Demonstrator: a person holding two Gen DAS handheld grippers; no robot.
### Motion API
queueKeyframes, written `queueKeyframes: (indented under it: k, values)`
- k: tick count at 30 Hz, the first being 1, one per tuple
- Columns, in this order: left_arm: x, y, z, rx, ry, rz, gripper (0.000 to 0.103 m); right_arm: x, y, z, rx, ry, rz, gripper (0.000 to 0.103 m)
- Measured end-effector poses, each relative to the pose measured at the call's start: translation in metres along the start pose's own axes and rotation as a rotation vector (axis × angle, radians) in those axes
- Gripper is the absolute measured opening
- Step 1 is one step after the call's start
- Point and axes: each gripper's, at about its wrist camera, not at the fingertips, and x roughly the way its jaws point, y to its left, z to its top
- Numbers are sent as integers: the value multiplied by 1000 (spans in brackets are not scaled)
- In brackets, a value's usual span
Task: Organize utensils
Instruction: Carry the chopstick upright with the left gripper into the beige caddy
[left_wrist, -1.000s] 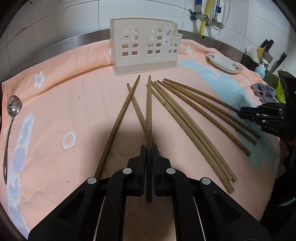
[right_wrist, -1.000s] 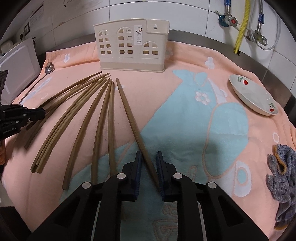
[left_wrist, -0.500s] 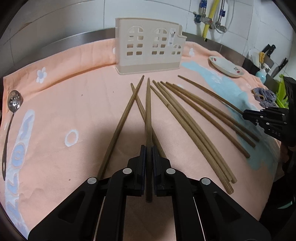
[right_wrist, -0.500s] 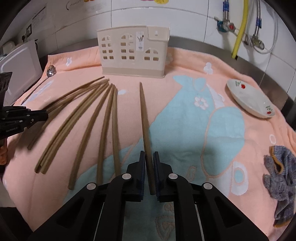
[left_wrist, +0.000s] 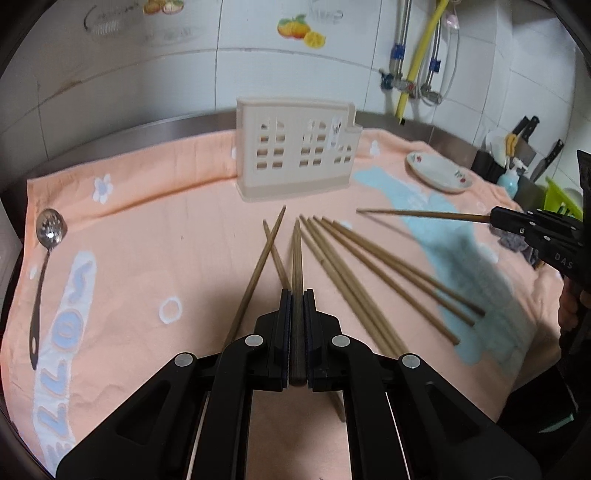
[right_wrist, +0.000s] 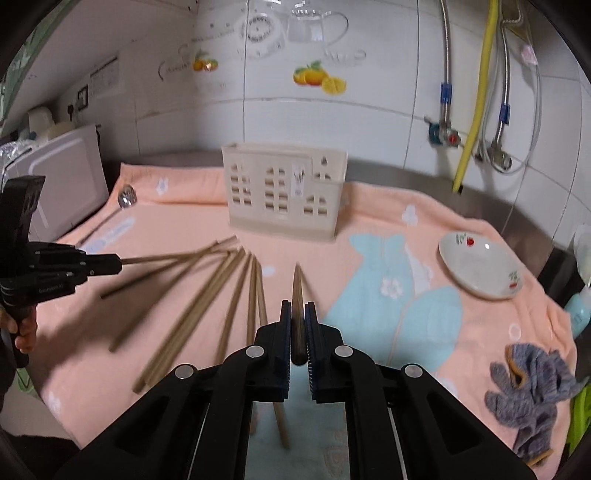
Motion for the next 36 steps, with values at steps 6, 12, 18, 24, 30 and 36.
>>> queueKeyframes:
  k: [6,12,18,24,30,36]
  values:
    - [-12,3,17,-23,-34,-2,5,-8,-1,24,8,-39,23,7]
    - [-17,10,46,-47,-61,-9,5,-6,-5,57,-11,-40,49,7]
    - [-22,10,85,-36,-94,-22,5,-8,-14,101,-33,-54,68,7]
    - [-29,2,122,4,-137,-9,5,-9,-24,141,-49,-64,78,7]
    - [-46,-8,165,37,-217,-4,5,-14,-33,178,-48,-92,87,7]
    - [-59,-19,215,75,-321,38,5,-20,-35,212,-66,-135,74,7]
